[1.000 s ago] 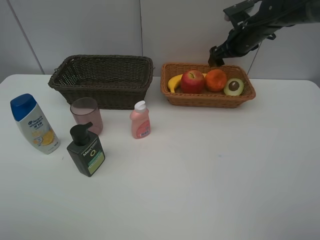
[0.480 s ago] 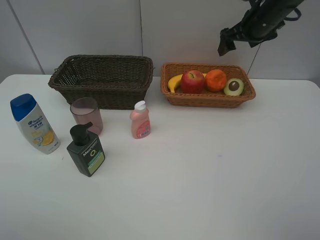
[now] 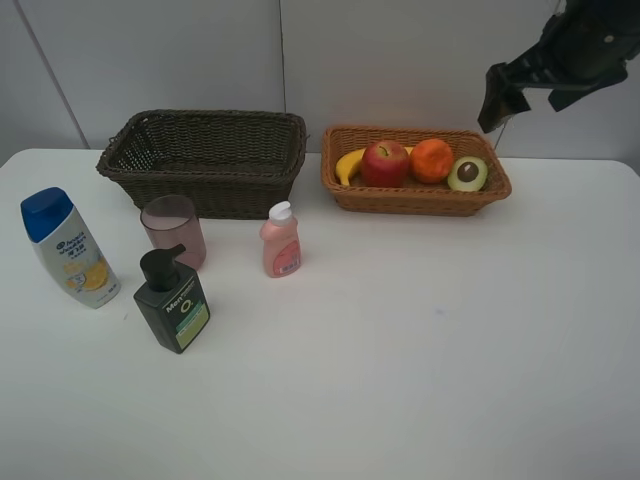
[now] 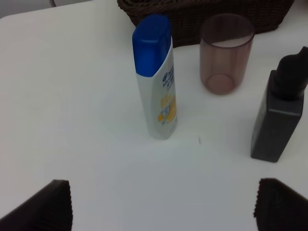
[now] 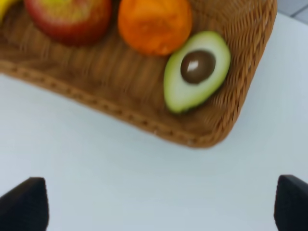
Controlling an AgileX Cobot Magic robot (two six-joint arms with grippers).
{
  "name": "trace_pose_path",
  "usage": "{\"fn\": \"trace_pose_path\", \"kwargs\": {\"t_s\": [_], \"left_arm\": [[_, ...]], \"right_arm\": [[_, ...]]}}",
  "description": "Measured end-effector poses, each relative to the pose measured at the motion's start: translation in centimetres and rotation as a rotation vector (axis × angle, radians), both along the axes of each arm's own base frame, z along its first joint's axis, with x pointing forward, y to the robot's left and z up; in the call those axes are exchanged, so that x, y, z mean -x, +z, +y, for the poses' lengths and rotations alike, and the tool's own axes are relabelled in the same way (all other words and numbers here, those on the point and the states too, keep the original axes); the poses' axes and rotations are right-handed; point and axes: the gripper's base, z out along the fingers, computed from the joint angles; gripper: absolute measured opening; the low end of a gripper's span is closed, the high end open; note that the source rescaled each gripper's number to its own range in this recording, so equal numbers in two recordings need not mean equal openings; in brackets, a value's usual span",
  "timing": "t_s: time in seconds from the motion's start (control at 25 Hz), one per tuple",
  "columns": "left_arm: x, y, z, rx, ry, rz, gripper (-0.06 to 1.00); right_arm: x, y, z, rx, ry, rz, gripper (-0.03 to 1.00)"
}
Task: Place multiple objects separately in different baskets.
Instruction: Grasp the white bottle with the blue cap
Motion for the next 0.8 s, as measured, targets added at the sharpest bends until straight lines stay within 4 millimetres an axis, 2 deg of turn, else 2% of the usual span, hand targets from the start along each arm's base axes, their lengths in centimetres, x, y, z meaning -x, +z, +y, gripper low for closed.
{"fn": "trace_pose_path", "kwargs": {"t_s": [0.48, 0.8], "left_arm": [[0.0, 0.0, 0.0, 0.0, 0.0, 0.0, 1.0], [0.0, 0.0, 0.0, 0.0, 0.0, 0.0, 1.0]], "right_arm": [[12.4, -0.6, -1.7, -0.045, -0.021, 0.016, 1.0], [19.2, -1.9, -2.7, -0.103, -0.083, -0.041, 1.0]]}}
